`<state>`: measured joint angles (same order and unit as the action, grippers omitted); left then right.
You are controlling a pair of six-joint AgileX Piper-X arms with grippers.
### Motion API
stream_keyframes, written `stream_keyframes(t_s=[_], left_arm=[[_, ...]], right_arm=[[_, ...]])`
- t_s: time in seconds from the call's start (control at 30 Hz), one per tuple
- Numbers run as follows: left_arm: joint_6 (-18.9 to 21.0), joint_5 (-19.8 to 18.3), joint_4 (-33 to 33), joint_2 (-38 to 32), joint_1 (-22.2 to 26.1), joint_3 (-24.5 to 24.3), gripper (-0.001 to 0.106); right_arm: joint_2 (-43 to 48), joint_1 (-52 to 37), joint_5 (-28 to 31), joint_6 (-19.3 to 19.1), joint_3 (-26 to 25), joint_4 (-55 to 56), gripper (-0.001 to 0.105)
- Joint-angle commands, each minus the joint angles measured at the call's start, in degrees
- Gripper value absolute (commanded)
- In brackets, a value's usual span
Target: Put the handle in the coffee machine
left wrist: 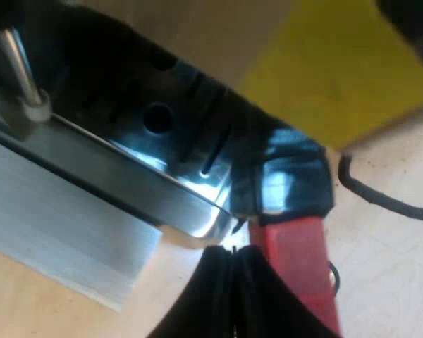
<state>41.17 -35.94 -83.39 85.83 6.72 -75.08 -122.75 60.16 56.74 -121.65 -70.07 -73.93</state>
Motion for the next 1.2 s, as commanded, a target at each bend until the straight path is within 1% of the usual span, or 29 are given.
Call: stream_keyframes(t_s=[0.03,0.13,0.3,0.63,0.73,0.83,1.0,1.13,1.2], left_arm=[[0.5,1.0,1.1,-0.7,-0.1,2.4,0.000],[0.5,1.4,2.9,-1.4,-0.1,3.8,0.000],[0.5,1.4,3.9,-2.6,-0.1,3.9,0.000],[0.5,1.4,3.8,-3.8,-0.1,3.9,0.000],[0.5,1.4,4.6,-3.8,-0.1,3.9,0.000],[1.4,1.4,6.5,-3.8,-0.1,3.9,0.000],[2.7,4.0,10.6,-3.8,-0.1,3.9,0.000],[3.5,4.3,11.6,-3.8,-0.1,4.3,0.000],[3.5,4.3,11.8,-3.8,-0.1,5.3,0.000]], right_arm=[[9.3,0.0,-0.5,-0.3,-1.1,-3.3,0.034],[10.1,0.0,-0.5,-0.3,-1.1,-3.3,0.034],[11.8,0.0,-0.5,-0.3,-1.1,-3.3,0.034],[14.3,0.0,-0.5,-0.7,-1.1,-1.6,0.034],[14.7,0.0,-0.5,-0.7,-1.1,-1.5,0.034],[14.7,0.0,-0.5,-0.7,-1.1,-1.6,0.034],[14.7,0.2,-0.5,-0.7,-1.1,-1.6,0.034],[14.9,0.4,-0.5,-0.7,-1.1,-1.9,0.034],[15.2,0.8,-0.5,-0.7,-1.1,-1.7,0.034]])
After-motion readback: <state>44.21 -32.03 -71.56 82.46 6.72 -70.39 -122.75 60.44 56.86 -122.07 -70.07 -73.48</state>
